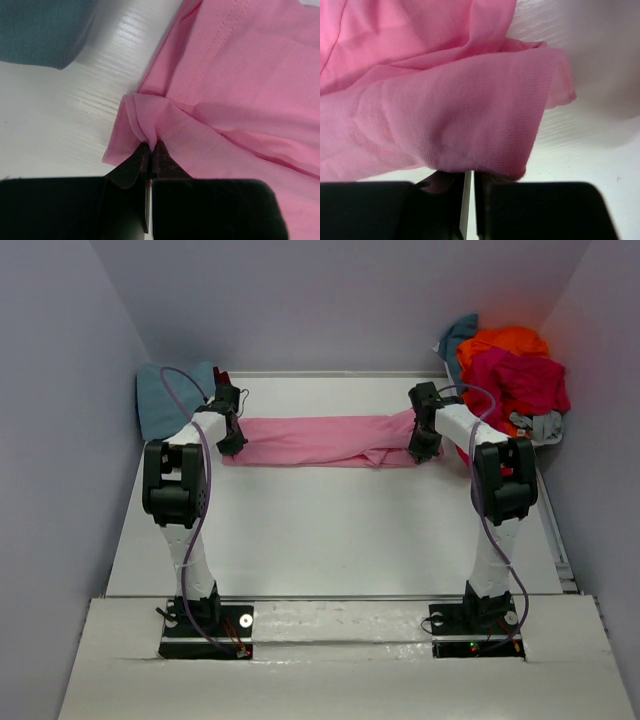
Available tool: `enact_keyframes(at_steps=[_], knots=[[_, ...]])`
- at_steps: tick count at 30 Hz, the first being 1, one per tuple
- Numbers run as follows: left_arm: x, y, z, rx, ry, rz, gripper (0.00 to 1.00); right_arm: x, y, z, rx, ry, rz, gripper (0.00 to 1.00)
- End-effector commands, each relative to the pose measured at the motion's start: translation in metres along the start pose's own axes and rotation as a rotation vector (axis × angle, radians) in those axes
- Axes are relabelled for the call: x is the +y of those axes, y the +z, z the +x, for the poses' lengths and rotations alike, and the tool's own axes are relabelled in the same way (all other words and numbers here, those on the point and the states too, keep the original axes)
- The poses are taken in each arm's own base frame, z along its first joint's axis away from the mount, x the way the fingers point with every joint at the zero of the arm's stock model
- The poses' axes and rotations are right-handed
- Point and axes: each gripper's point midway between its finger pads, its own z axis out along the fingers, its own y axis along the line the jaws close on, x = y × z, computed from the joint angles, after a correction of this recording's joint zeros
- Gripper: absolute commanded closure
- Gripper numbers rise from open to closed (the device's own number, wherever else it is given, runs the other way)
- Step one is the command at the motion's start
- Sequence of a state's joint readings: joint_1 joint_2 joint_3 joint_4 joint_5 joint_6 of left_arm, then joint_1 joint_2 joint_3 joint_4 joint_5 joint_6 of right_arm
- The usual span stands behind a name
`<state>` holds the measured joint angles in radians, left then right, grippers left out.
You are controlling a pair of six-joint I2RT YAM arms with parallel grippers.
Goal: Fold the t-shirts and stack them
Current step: Fold the tshirt
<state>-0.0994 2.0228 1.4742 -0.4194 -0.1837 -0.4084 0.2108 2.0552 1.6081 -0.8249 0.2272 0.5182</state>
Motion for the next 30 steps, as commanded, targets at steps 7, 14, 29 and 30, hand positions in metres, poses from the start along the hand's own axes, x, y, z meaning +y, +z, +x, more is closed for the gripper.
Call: enact_keyframes(at_steps=[7,14,29,30], knots=[[0.0,-0.004,-0.004,-0.013,0.008,-0.008,0.94,0.0,-0.018,-0.022,-0.069,0.011,-0.003,0.93],[0.004,-0.011,-0.003,-0.018,0.003,-0.014,0.94,0.003,-0.041,-0.032,-0.089,0.015,-0.031,0.93],[0.004,-0.075,-0.019,-0.095,-0.014,0.03,0.94,-0.008,-0.097,-0.031,-0.117,0.005,-0.075,0.93],[0.005,-0.078,-0.019,-0.094,-0.017,0.032,0.94,-0.011,-0.104,-0.029,-0.117,0.003,-0.075,0.93]])
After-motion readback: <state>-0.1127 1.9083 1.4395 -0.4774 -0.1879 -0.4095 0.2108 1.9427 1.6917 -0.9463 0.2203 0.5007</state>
